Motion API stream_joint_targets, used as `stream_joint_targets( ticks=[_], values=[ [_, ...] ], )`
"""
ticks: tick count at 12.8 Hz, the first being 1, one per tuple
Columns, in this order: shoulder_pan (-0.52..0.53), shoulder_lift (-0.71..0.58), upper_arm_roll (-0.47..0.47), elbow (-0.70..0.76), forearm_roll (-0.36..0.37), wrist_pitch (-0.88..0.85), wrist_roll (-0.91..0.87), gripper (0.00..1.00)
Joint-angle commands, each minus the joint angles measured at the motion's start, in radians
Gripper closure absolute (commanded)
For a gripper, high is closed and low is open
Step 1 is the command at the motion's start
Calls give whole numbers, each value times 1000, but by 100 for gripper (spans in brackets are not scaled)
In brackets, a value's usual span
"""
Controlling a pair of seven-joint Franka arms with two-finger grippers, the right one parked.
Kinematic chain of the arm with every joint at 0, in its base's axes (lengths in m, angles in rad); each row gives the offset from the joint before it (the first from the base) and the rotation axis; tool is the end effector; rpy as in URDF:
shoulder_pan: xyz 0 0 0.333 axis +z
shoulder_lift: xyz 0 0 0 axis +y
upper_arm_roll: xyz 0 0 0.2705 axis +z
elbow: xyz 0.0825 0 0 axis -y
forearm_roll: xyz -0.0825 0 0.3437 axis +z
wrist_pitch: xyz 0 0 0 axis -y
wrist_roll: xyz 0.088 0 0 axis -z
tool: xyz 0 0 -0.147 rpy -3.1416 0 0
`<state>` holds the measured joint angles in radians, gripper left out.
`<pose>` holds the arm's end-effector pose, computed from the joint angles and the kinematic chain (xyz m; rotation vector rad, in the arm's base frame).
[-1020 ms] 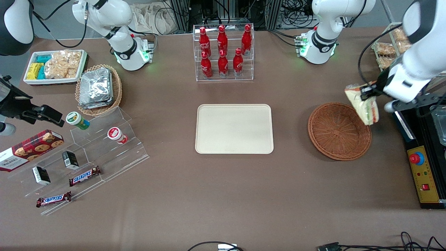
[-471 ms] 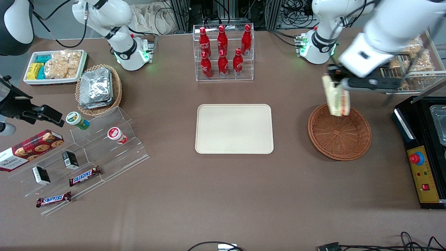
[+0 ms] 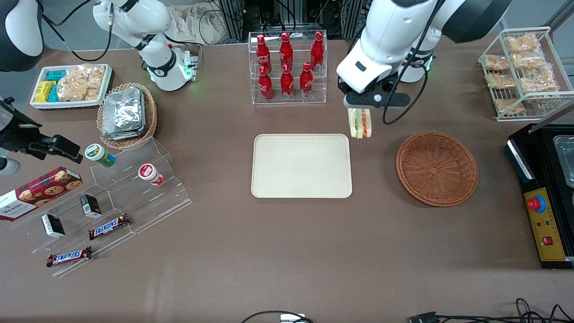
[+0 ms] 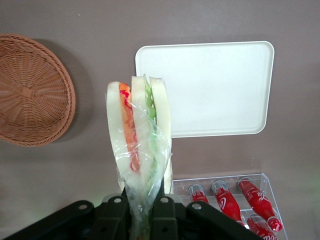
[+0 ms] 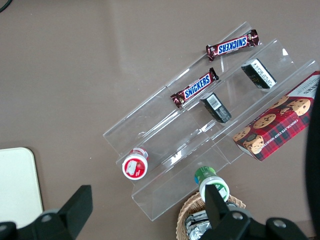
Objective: Place sandwich from basket to tray
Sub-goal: 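Lower the held sandwich onto the white tray and open the left gripper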
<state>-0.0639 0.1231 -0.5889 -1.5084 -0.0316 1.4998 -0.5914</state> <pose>0.4245 -0.3134 0.5064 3.1149 -0.0969 -0.2317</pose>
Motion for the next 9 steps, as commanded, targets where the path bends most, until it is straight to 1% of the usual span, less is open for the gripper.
stream_joint_targets(
  ticks=[1, 3, 4, 7, 8, 9],
  values=[
    [1, 26, -18, -120, -4, 133, -7, 100],
    [0, 52, -19, -249, 2, 283, -4, 100],
    [-11, 85, -20, -280, 12, 334, -4, 100],
    [-13, 179, -20, -401, 114, 540, -5, 100],
    [-13, 219, -17, -420, 134, 600, -5, 100],
    [-11, 269, -14, -421, 171, 632, -5, 100]
  ],
)
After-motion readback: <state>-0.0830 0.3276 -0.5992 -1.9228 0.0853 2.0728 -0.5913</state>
